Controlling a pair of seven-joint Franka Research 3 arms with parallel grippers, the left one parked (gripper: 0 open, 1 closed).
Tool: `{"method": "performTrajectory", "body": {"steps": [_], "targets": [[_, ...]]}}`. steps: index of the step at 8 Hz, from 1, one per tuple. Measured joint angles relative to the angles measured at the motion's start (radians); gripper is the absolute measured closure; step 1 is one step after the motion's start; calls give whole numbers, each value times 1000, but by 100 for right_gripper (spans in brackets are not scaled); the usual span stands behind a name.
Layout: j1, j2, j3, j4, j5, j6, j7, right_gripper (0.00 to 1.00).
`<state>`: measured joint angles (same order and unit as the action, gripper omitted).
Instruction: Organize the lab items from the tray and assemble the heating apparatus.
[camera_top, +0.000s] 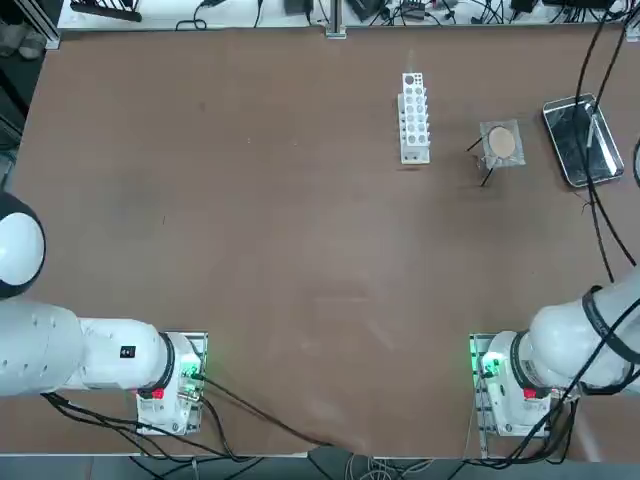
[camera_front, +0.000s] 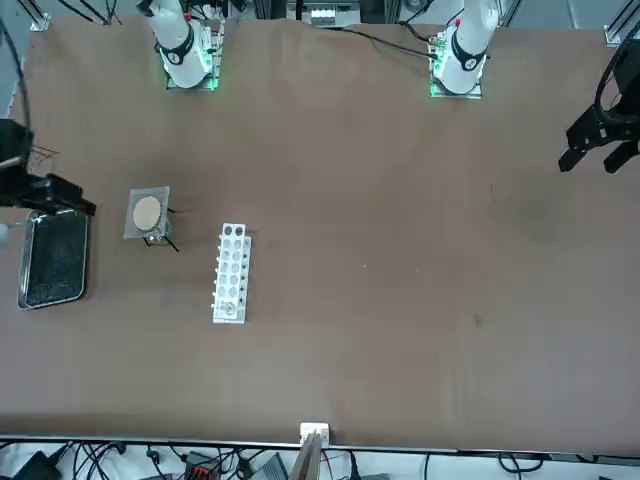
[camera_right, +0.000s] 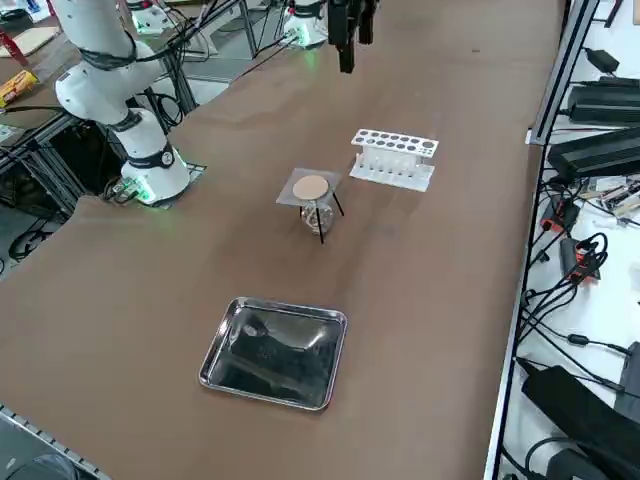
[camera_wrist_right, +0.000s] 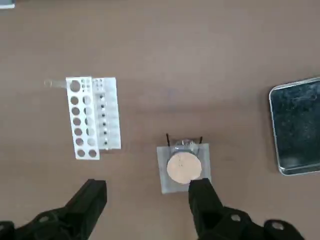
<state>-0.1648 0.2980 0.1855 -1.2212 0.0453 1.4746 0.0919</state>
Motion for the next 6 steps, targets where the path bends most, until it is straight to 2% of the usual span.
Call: {"method": "performTrajectory", "body": {"steps": [1, 2, 6], "targets": [[63, -39, -85, -59, 15, 22, 0, 0], [119, -77, -151, -114, 18, 39, 2, 0], [287, -261, -326, -342, 5, 110, 44, 0]]}}
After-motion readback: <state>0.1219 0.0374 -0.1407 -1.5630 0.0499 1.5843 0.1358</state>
